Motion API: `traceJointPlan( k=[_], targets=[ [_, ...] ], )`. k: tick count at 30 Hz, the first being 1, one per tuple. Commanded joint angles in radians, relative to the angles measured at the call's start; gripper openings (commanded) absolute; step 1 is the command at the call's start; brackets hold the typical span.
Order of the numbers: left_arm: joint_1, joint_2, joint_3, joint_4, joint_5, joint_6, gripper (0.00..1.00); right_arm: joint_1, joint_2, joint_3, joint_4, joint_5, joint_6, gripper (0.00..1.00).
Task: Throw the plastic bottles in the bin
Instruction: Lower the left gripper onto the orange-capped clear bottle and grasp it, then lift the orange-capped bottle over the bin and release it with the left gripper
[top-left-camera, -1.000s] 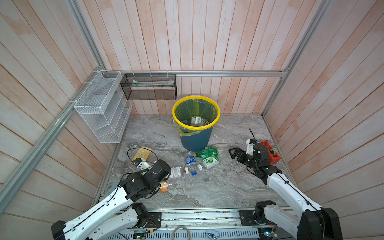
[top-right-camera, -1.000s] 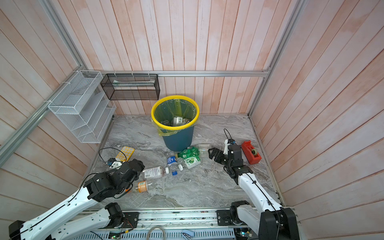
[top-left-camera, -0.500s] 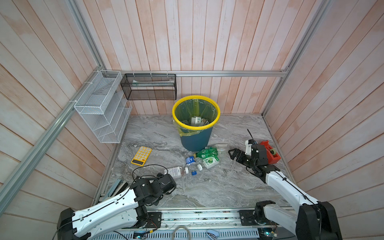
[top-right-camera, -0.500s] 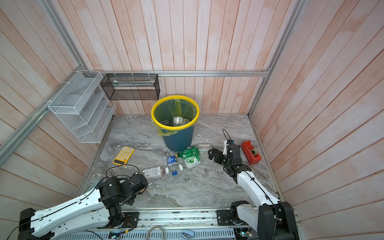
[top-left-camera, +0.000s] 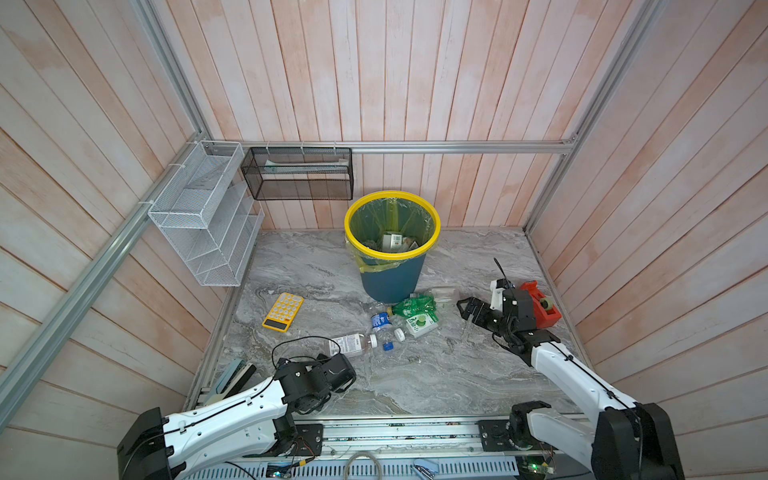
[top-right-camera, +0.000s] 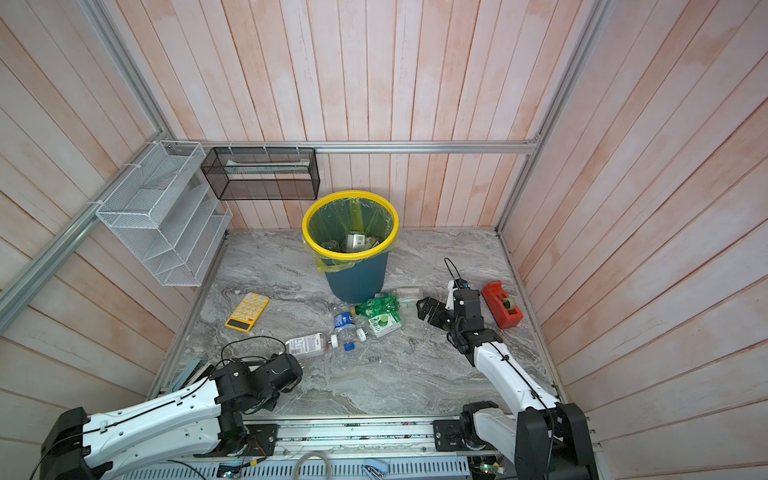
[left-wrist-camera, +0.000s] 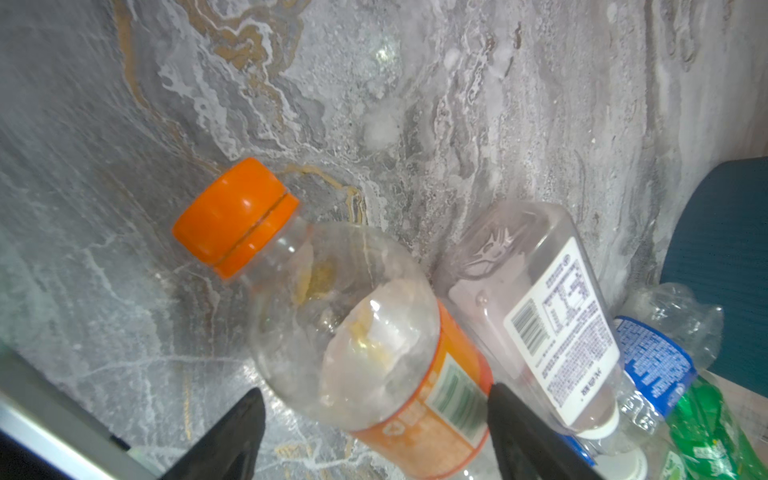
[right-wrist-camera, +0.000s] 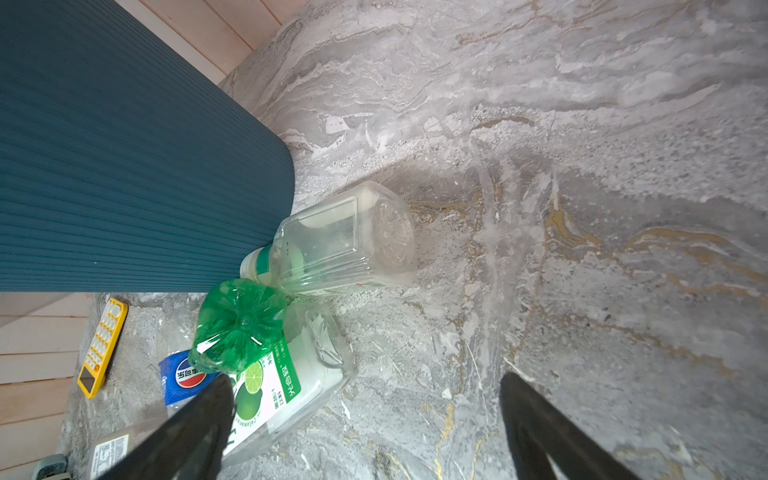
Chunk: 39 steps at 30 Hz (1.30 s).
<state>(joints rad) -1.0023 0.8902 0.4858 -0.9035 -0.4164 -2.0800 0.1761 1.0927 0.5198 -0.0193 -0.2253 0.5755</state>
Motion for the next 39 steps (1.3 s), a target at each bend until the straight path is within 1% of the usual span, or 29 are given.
traceJointPlan(
  k=[1, 5, 9, 11, 13, 16, 21, 24, 26, 27, 30, 33, 35, 38, 39],
  targets=[
    [0.026, 0.007, -0.044, 0.079, 0.025, -0.07, 0.83, 0.003, -0.005, -0.001, -0.012, 0.021, -0.01, 0.99],
    [0.039, 0.022, -0.09, 0.139, 0.065, -0.058, 0.83, 0.003, -0.011, 0.002, -0.017, 0.027, -0.009, 0.99],
    [0.039, 0.028, -0.117, 0.174, 0.071, -0.056, 0.83, 0.002, -0.015, 0.004, -0.023, 0.03, -0.009, 0.99],
    [0.074, 0.033, -0.126, 0.192, 0.075, -0.047, 0.83, 0.0, -0.017, 0.006, -0.024, 0.031, -0.011, 0.99],
    [0.075, 0.036, -0.134, 0.207, 0.082, -0.042, 0.81, 0.0, -0.016, 0.008, -0.026, 0.032, -0.011, 0.99],
    [0.076, 0.035, -0.135, 0.212, 0.082, -0.032, 0.74, -0.002, -0.018, 0.009, -0.029, 0.032, -0.011, 0.99],
    [0.076, 0.005, -0.134, 0.189, 0.069, -0.03, 0.66, -0.007, -0.024, 0.006, -0.031, 0.034, -0.014, 0.99],
    [0.076, -0.029, -0.112, 0.156, 0.047, -0.008, 0.58, -0.012, -0.029, 0.005, -0.036, 0.034, -0.016, 0.99],
    [0.075, -0.046, -0.079, 0.114, 0.023, 0.007, 0.57, -0.015, -0.031, 0.006, -0.036, 0.034, -0.017, 0.99],
    [0.075, -0.054, -0.057, 0.089, 0.006, 0.019, 0.55, -0.015, -0.033, 0.005, -0.036, 0.034, -0.017, 0.99],
    [0.074, -0.065, 0.018, 0.015, -0.05, 0.055, 0.55, -0.022, -0.034, 0.005, -0.04, 0.035, -0.02, 0.99],
    [0.074, -0.079, 0.105, -0.03, -0.124, 0.133, 0.53, -0.033, -0.039, 0.005, -0.038, 0.027, -0.02, 0.99],
    [0.07, -0.08, 0.195, -0.023, -0.193, 0.261, 0.52, -0.048, -0.044, 0.002, -0.029, 0.011, -0.018, 0.99],
    [0.057, -0.052, 0.357, -0.024, -0.336, 0.448, 0.52, -0.072, -0.057, -0.014, 0.001, -0.004, -0.004, 0.99],
    [0.056, -0.038, 0.408, 0.001, -0.382, 0.533, 0.52, -0.077, -0.06, -0.018, 0.007, -0.005, 0.0, 0.99]
  ],
)
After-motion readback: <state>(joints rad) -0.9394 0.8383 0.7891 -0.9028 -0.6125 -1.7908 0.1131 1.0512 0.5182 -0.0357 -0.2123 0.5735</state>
